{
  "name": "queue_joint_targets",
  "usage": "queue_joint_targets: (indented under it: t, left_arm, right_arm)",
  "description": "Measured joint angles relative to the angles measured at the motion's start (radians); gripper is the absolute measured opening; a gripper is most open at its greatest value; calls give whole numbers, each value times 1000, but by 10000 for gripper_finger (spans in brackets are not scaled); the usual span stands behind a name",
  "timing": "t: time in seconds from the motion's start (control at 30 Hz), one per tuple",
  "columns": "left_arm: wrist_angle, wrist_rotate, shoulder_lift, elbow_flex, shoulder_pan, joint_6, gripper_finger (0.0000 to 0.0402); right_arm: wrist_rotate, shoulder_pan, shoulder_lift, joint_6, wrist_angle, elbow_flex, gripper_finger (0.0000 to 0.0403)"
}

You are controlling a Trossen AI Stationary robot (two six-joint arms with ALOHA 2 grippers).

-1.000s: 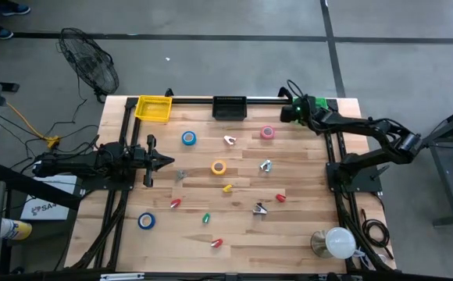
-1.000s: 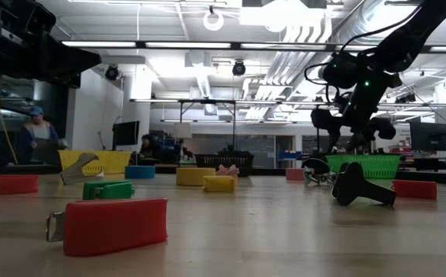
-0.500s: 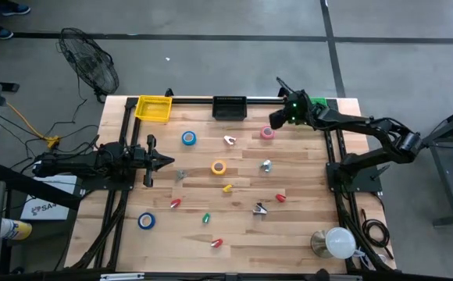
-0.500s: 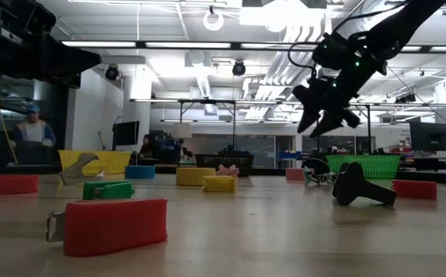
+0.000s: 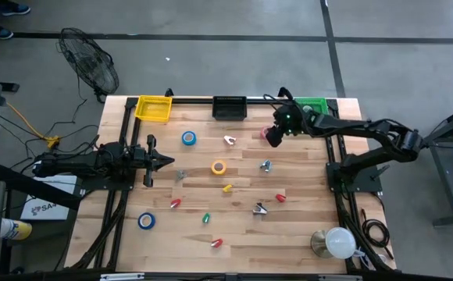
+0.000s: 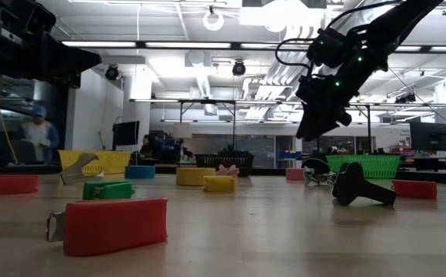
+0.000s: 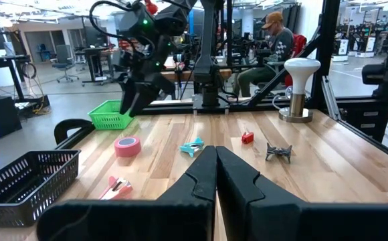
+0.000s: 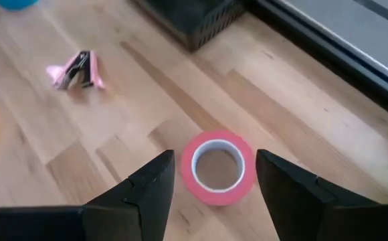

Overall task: Pick and place Stapler, Stapler remover, tape
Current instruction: Put the pink tape into the green bin

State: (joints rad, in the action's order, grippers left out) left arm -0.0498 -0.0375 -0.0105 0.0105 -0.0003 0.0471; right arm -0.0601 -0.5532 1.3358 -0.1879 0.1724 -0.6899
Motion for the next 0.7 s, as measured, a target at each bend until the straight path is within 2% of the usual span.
queue_joint_targets:
  t: [0.43, 0.7]
  left_arm:
    - [0, 0, 0, 0, 0, 0, 1]
    - [0, 0, 0, 0, 0, 0, 1]
  right_arm:
    - [52, 33, 135, 84, 3, -4, 201]
    - [43, 33, 157, 159, 3, -51, 201]
